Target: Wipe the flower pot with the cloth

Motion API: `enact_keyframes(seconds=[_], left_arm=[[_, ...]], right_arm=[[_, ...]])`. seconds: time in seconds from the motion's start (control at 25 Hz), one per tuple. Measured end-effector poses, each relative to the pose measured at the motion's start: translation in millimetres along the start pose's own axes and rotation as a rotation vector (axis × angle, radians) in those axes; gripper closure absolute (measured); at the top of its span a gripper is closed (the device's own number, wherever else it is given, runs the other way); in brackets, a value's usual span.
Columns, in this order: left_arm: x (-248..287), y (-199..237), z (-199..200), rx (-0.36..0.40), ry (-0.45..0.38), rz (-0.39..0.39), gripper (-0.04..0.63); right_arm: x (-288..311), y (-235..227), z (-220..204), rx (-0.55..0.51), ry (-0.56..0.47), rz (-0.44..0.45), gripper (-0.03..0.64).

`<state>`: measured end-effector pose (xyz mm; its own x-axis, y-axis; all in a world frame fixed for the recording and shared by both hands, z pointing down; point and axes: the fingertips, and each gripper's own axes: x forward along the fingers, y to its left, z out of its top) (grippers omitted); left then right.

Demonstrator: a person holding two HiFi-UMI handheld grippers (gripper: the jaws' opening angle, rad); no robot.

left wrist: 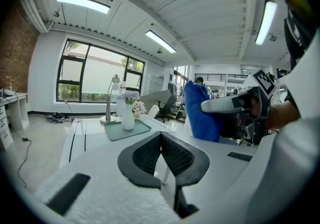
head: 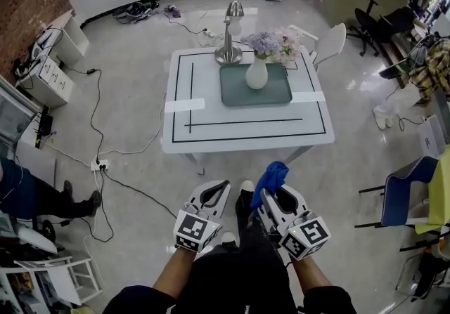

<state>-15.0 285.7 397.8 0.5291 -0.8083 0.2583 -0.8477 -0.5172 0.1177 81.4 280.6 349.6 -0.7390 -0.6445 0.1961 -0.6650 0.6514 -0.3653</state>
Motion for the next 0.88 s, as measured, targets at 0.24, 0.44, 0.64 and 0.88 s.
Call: enact_keyframes(seconds=[0.24,0.44,0.64,0.88], left_arm=[[59,39,20,-0.022,0.027,0.024,0.588],[116,78,51,-0.008,0.026,0.051,0.588],[177,119,62,0.001,0.049,0.076,0.588],[224,150,58,0.004,0.08,0.072,0.588]], right_arm=[[57,-54,24,0.011,0.019,0.016,0.512],[106,-112,58,0.018,0.014,0.013,0.512],[157,-164,72,-0.009,0.055,0.024,0.512],[204,-198,69,0.042,0.092,0.037,0.512]])
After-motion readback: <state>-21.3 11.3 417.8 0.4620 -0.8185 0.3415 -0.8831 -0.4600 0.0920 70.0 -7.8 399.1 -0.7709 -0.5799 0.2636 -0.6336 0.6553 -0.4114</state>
